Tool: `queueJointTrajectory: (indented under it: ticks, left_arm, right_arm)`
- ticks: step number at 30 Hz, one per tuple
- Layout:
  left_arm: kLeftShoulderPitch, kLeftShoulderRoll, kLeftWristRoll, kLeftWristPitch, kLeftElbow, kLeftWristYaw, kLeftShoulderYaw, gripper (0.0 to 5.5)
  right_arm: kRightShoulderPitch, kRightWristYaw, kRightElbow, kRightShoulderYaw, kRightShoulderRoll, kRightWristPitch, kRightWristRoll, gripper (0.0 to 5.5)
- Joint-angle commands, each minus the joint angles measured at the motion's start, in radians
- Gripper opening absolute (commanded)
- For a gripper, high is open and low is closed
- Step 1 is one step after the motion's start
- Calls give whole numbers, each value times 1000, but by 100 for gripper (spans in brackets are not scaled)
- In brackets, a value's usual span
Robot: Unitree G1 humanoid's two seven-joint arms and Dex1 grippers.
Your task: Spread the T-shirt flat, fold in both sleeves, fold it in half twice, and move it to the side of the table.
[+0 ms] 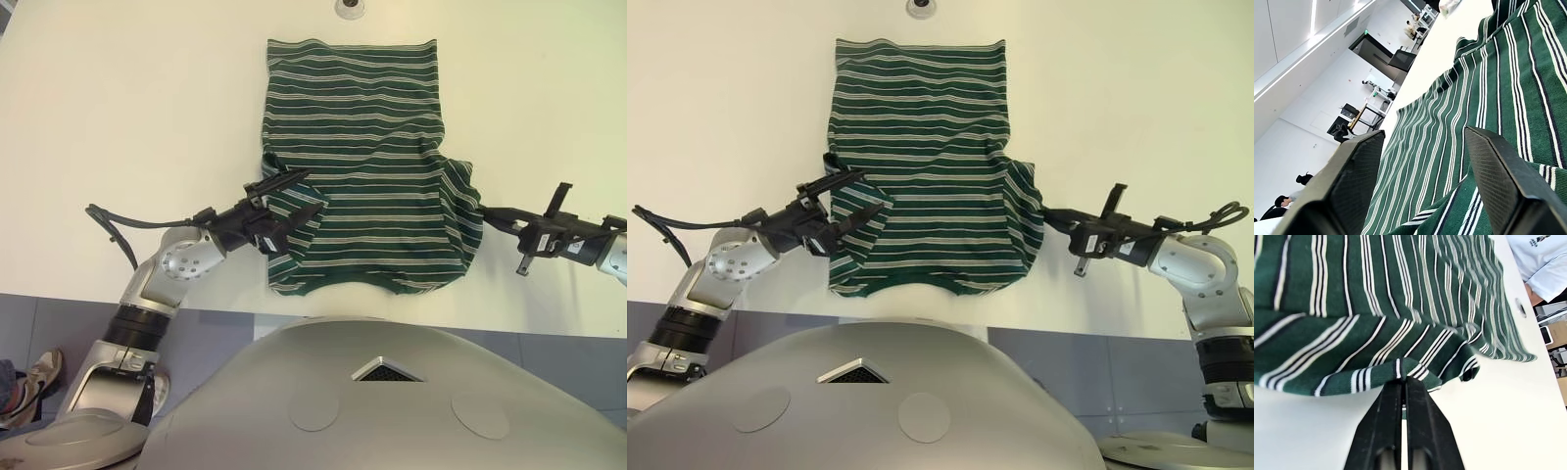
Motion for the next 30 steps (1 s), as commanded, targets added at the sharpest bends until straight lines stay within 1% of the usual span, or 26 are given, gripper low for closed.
queueJointTrajectory:
  ticks: [1, 6, 15, 22, 30]
  left_arm:
    - [1, 5, -4, -6, -19, -1, -3, 300]
    - [2, 8, -6, -2, -23, -3, 0, 300]
    - [-8, 9, -6, 1, -12, -6, 0, 300]
    - [-18, 10, -9, 0, -1, -7, 1, 300]
    - [-13, 7, -5, -4, 2, -1, 0, 300]
  right_arm:
    - [1, 13, -64, -23, 2, 16, 49, 3]
    - [-9, 29, -123, -8, 14, 34, 66, 3]
    - [-90, 49, -141, 78, 69, 58, 9, 3]
    - [-146, 53, -149, 154, 102, 81, -75, 3]
    - [-177, 53, -162, 198, 126, 108, -105, 3]
